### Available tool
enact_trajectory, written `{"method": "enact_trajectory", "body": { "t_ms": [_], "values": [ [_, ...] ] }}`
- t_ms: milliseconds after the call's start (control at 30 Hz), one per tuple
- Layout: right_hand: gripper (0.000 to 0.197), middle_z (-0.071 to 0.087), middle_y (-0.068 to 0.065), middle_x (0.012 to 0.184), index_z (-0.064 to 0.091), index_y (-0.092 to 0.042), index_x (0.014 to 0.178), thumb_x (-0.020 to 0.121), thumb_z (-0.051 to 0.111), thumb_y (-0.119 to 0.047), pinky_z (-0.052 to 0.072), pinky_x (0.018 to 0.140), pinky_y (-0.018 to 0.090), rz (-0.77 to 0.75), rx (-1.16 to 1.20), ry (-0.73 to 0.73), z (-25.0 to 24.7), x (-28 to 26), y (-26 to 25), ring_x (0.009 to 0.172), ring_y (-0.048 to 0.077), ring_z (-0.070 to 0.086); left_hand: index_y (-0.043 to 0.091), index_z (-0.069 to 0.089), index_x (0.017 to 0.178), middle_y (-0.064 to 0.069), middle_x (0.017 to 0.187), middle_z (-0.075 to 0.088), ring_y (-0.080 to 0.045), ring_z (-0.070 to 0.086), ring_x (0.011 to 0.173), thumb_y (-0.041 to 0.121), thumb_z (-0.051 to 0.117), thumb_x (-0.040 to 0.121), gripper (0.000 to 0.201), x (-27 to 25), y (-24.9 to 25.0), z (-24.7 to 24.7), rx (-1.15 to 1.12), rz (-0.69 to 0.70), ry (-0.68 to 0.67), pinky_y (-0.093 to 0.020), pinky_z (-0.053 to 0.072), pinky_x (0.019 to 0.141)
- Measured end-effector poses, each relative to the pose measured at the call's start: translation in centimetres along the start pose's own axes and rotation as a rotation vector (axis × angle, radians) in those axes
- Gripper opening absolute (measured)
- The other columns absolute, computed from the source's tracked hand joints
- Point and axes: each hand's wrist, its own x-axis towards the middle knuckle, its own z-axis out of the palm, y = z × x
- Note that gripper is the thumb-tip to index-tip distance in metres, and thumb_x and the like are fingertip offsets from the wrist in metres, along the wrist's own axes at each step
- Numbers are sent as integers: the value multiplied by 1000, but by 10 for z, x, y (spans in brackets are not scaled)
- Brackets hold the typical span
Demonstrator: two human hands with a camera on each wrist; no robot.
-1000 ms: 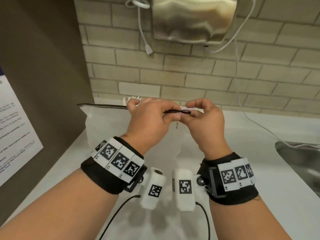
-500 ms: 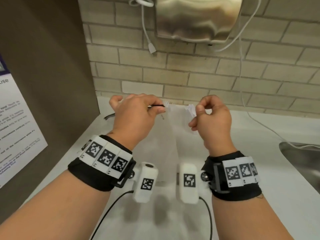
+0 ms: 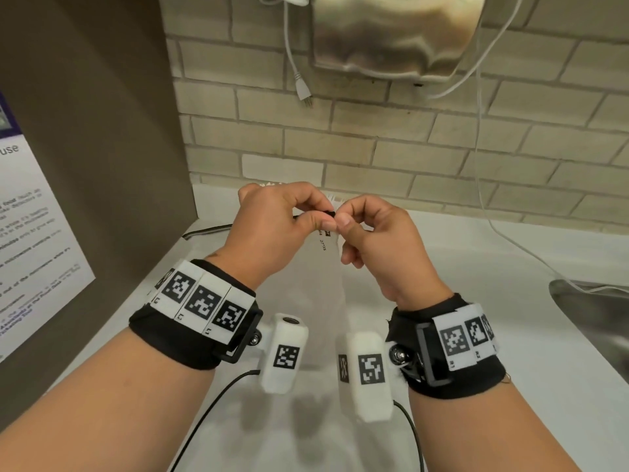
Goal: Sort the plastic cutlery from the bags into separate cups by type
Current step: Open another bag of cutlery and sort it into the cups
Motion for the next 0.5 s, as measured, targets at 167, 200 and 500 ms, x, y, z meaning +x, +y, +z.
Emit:
{"method": "enact_trajectory", "body": {
  "t_ms": [167,200,500],
  "values": [
    [21,58,-9,76,59,-26,74,93,58,-16,42,52,22,-46,-93,46,2,3,2,47,13,50,42,62,70,25,69,63,-11,48,103,48,71,74,12,-1,5,1,48,-17,37,-17,28,92],
    [22,58,-10,74,58,-30,72,91,57,-19,43,57,26,-56,-111,101,3,4,4,53,14,50,39,62,72,24,71,62,-3,43,101,46,71,76,12,-2,7,2,81,-8,44,-17,24,87],
    [9,50,2,74,53,-23,79,86,49,-19,38,62,21,-197,71,260,-37,-11,8,65,13,42,25,64,87,0,97,42,-25,51,93,33,68,85,9,8,-37,-42,332,-343,259,-36,42,81]
  ]
}}
